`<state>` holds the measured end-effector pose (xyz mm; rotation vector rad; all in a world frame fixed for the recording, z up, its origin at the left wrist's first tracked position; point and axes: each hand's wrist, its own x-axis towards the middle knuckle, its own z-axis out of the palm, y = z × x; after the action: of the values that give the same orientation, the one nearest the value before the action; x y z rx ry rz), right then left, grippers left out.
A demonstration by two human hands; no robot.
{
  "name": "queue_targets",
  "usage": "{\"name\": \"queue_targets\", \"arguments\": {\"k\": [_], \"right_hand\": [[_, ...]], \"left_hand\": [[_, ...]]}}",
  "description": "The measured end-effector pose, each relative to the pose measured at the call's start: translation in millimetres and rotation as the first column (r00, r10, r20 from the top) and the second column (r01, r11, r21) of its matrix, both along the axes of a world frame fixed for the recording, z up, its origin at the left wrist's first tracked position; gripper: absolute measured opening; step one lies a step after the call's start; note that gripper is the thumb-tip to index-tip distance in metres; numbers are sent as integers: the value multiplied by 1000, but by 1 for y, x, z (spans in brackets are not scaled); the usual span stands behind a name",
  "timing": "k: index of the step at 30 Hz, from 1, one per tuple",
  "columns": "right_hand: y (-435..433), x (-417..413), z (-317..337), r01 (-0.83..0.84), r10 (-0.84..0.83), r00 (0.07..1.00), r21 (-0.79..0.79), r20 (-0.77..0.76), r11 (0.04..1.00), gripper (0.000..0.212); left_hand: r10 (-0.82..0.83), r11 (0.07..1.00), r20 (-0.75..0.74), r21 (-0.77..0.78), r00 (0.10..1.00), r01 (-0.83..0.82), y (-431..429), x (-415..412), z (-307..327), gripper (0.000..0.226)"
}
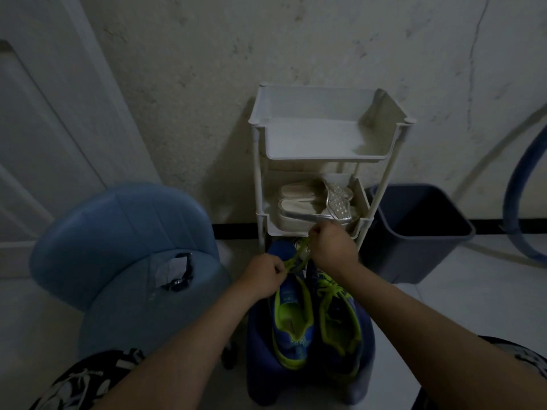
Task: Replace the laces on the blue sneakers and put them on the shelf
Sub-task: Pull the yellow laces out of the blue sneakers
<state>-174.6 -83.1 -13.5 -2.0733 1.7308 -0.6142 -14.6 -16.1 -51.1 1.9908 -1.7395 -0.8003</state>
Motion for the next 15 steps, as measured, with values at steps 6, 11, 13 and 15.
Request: {"name": "queue_targets", "arguments": {"k": [6,11,13,15], "right_hand": [[13,1,2,-375,372,897,37,-237,926,63],[24,10,-6,-528,552,734,179,-395,830,36],[23,9,-10,-504,530,702,193,-476,842,35],[21,10,-12,-457,486,740,183,-465,870,34]], "left_hand": [[-47,998,72,-39,996,50,1,-3,2,13],[-81,994,78,-62,994,86,1,1,2,9],[-86,993,80,-70,993,92,2,2,1,7],[-75,995,71,-59,995,79,1,3,0,7]]}}
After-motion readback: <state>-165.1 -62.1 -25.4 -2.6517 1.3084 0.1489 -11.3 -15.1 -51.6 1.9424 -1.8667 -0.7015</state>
